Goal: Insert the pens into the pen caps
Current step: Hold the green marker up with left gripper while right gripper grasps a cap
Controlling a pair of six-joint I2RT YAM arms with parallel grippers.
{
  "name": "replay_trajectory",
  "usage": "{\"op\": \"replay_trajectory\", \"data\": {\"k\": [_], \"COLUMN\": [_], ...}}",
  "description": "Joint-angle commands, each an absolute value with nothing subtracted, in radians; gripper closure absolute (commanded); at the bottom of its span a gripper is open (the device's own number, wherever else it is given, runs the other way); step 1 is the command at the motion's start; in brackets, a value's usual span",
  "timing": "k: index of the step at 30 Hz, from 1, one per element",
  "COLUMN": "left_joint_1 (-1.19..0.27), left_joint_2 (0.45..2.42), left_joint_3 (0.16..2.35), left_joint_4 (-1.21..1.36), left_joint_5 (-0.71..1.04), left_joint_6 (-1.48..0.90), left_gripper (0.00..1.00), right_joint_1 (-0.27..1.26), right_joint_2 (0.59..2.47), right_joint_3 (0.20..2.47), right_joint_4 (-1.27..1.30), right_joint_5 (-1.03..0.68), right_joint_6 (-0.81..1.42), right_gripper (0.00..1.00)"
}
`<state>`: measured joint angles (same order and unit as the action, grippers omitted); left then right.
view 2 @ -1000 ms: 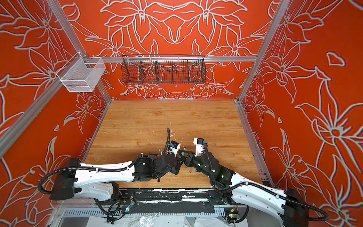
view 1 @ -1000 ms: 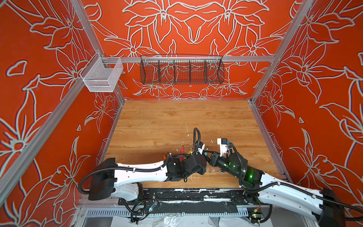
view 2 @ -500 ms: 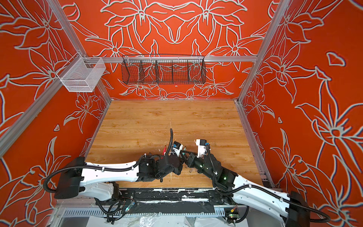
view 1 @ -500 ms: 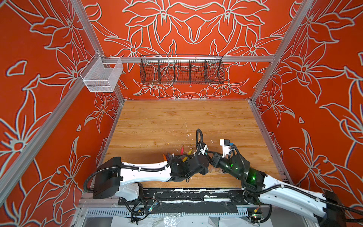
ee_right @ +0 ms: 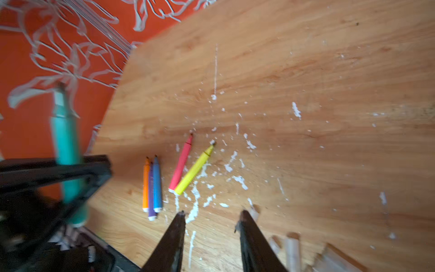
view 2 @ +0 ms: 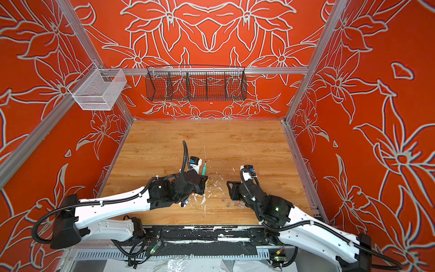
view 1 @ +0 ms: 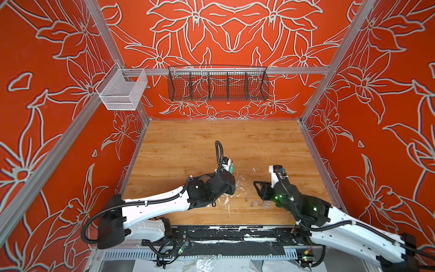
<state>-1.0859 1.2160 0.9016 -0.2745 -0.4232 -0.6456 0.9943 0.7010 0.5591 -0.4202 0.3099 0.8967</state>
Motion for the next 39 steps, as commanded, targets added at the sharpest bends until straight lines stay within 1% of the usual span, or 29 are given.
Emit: {"op": "replay_trajectory", "data": {"k": [1,5,11,13,17,24,25,28,39], "left_joint_1": [-1.085,-1.085,-1.086,-1.085,-1.085,-1.085,-1.086,-1.086,-1.085], "left_joint_2": [1.150,1.064,1.025,1.018,1.006,0.996,0.961,0.949,0.948], "left_joint_3": [0.864,0.724,0.741,0.730,0.718,0.700,0.695,0.686,0.694], "left_joint_4": [-0.307,-0.144,-0.282,-0.273,-0.265,-0.258,-0.253,-0.246,-0.255], "left_joint_5": [-0.469,-0.400,-0.431,-0.430,-0.423,-0.419,-0.419,-0.415,-0.406], "left_joint_6": [-0.599,-0.535,-0.576,-0.568,-0.565,-0.575,-0.574,-0.580,-0.592], "left_gripper": [1.00,1.00,1.00,1.00,1.00,1.00,1.00,1.00,1.00], "right_joint_1": [0.999,0.999,0.999,0.998,0.998,0.999,0.998,0.999,0.997], "right_joint_2": [0.815,0.901,0.985,1.025,1.100,1.192,1.203,1.225,1.288], "right_joint_3": [0.622,0.656,0.653,0.655,0.675,0.681,0.679,0.673,0.650], "right_joint_4": [-0.610,-0.694,-0.734,-0.733,-0.747,-0.738,-0.735,-0.729,-0.679], "right_joint_5": [0.325,0.303,0.254,0.246,0.235,0.198,0.198,0.199,0.205], "right_joint_6": [0.846,0.821,0.809,0.805,0.799,0.774,0.774,0.775,0.774], "right_gripper": [0.60,0.61,0.61,0.61,0.66,0.68,0.68,0.69,0.69]}}
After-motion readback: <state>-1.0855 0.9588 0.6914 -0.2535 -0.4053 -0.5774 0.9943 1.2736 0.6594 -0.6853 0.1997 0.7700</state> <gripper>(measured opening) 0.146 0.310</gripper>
